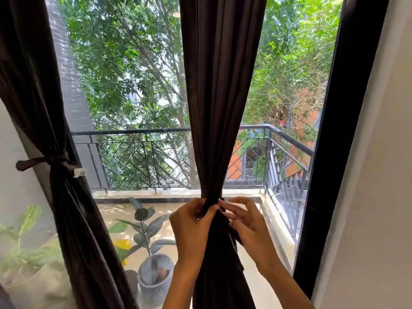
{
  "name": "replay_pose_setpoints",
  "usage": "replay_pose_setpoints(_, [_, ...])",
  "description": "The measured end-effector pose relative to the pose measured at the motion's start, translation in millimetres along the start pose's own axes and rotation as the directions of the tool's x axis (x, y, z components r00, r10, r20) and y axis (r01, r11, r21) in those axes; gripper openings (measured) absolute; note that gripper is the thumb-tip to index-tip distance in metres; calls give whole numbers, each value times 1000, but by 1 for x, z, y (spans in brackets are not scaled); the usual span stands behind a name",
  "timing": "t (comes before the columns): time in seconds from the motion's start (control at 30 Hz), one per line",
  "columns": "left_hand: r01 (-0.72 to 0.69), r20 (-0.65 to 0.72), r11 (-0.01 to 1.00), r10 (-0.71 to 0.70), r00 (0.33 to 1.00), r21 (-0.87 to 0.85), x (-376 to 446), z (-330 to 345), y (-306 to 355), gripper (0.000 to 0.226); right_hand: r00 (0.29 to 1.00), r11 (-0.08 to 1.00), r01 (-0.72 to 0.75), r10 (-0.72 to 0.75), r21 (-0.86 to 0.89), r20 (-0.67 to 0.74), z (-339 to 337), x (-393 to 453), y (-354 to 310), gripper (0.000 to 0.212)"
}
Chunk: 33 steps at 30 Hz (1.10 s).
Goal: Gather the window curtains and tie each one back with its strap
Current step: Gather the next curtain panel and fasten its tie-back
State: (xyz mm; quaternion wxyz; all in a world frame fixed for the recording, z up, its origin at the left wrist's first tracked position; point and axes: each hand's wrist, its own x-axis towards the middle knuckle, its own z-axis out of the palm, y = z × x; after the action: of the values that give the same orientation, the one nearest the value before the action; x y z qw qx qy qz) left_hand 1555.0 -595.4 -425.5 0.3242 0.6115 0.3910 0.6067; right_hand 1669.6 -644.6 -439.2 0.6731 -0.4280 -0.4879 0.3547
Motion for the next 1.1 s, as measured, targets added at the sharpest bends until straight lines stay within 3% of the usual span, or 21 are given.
replay_pose_setpoints(0.07, [-23, -19, 1000, 23, 1000, 19, 2, 1, -2, 26, 1000, 1000, -19, 18, 8, 4, -4, 2, -3, 31])
replay_pose_setpoints(0.2, [-17, -48, 1000, 17, 999, 8, 6, -1, -7, 18, 982, 965, 18, -67, -263, -177, -19, 3, 6, 16])
replay_pose_setpoints(0.27, [-5, -24, 1000, 5, 1000, -23, 9, -2, -10, 13, 984, 941, 30, -88, -336, -158, -22, 2, 8, 9])
replay_pose_setpoints(0.4, [18, 24, 998, -16, 1000, -68, 12, -2, -12, 11, 990, 919, 91, -125, -384, -66, -7, 0, 8, 40])
replay_pose_setpoints(0.47, [31, 43, 995, -27, 999, -94, 12, -1, -12, 12, 977, 889, 146, -197, -433, -75, -2, 4, 14, 28])
replay_pose_setpoints(0.57, [56, 49, 990, -50, 998, -131, 12, -1, -15, 15, 973, 925, 114, -177, -362, -145, -5, 10, 21, 5])
replay_pose_setpoints(0.73, [70, 52, 986, -63, 997, -152, 14, -7, -15, 12, 994, 996, -83, 84, 15, -70, -8, 10, 12, 11])
replay_pose_setpoints(0.83, [63, 60, 986, -54, 997, -157, 12, -8, -12, 10, 990, 984, -128, 134, 122, -42, -8, 10, 9, 6])
replay_pose_setpoints(1.1, [-2, 101, 995, 12, 995, -100, -1, -9, 0, 18, 991, 991, 35, -51, -128, -121, -1, 15, 14, 24])
